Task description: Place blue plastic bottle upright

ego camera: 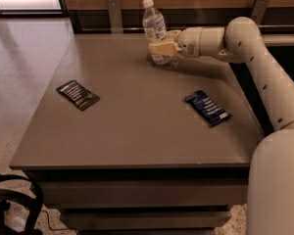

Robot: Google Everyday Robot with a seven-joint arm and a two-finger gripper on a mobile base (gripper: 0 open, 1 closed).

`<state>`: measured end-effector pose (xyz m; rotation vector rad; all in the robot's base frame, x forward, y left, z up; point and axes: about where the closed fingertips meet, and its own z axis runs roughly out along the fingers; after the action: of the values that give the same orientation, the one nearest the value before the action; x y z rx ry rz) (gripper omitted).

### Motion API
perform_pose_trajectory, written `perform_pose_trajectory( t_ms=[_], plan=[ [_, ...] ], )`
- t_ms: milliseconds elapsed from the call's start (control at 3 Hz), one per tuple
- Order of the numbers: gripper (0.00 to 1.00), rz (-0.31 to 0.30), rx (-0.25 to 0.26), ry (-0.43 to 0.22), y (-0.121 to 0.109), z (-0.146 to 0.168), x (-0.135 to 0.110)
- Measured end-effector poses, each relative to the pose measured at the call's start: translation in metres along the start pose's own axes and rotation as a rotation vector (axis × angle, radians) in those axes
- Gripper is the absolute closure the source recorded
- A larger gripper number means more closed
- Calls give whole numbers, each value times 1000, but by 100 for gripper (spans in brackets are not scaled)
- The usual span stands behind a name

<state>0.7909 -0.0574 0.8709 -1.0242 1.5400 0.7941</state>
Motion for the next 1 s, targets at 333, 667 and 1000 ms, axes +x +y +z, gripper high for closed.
perform_pose_trajectory(
  t_ms=[333, 667, 1000],
  plan=[
    [100, 0, 0, 0, 0, 0, 0],
    [100, 13, -9, 15, 4, 3, 7],
    [100, 13, -10, 16, 3, 1, 0]
  ],
)
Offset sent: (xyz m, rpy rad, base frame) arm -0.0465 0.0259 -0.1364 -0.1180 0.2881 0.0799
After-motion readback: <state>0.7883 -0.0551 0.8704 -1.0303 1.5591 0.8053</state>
